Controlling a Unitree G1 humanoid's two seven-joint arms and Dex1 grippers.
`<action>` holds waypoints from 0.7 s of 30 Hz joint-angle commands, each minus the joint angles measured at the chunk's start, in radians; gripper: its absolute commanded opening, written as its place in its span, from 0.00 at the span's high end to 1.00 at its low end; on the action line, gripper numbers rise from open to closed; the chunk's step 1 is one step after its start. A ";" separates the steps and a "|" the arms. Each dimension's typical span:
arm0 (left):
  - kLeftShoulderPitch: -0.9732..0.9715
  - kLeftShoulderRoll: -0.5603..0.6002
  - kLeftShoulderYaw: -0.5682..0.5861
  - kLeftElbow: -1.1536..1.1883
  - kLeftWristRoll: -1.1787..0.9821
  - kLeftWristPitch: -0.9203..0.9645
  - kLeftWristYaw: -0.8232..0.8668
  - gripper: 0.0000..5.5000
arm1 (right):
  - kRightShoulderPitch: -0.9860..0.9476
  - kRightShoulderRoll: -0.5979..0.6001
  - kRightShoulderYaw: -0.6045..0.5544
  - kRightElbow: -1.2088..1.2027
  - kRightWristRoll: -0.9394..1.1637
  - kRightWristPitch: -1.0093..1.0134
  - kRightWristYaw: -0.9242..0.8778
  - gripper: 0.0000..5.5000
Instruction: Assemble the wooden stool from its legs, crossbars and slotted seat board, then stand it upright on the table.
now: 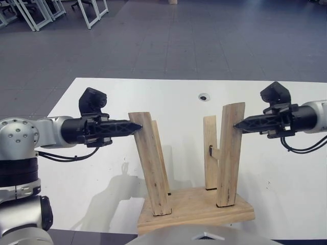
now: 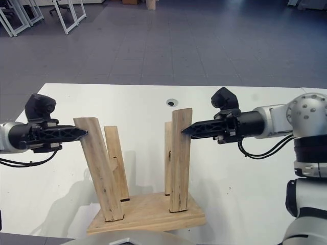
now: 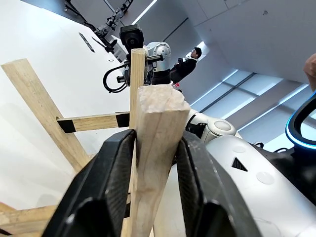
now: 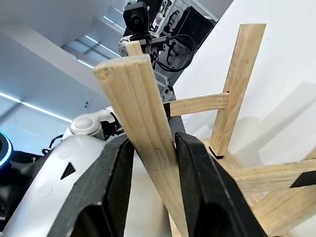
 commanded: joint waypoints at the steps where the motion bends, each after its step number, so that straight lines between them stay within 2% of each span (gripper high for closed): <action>1: -0.123 -0.027 -0.029 0.134 0.065 0.015 -0.017 0.63 | -0.051 0.027 0.046 0.116 -0.029 0.006 -0.078 0.64; 8: -0.152 -0.051 -0.028 0.246 0.201 -0.048 -0.046 0.45 | -0.040 0.028 0.063 0.149 -0.046 0.006 -0.099 0.42; 12: -0.177 -0.076 -0.010 0.359 0.341 -0.192 -0.004 0.35 | -0.027 0.023 0.028 0.120 -0.081 0.006 -0.087 0.30; 15: -0.185 -0.092 0.018 0.415 0.440 -0.332 0.034 0.27 | 0.027 0.003 -0.011 0.012 -0.142 -0.042 -0.064 0.28; 18: -0.090 -0.046 0.070 0.254 0.457 -0.376 0.020 0.27 | 0.144 -0.037 -0.025 -0.152 -0.288 -0.332 0.079 0.28; 21: 0.175 -0.014 0.181 -0.124 0.530 -0.587 -0.036 0.27 | 0.227 -0.079 -0.017 -0.170 -0.403 -0.500 0.204 0.28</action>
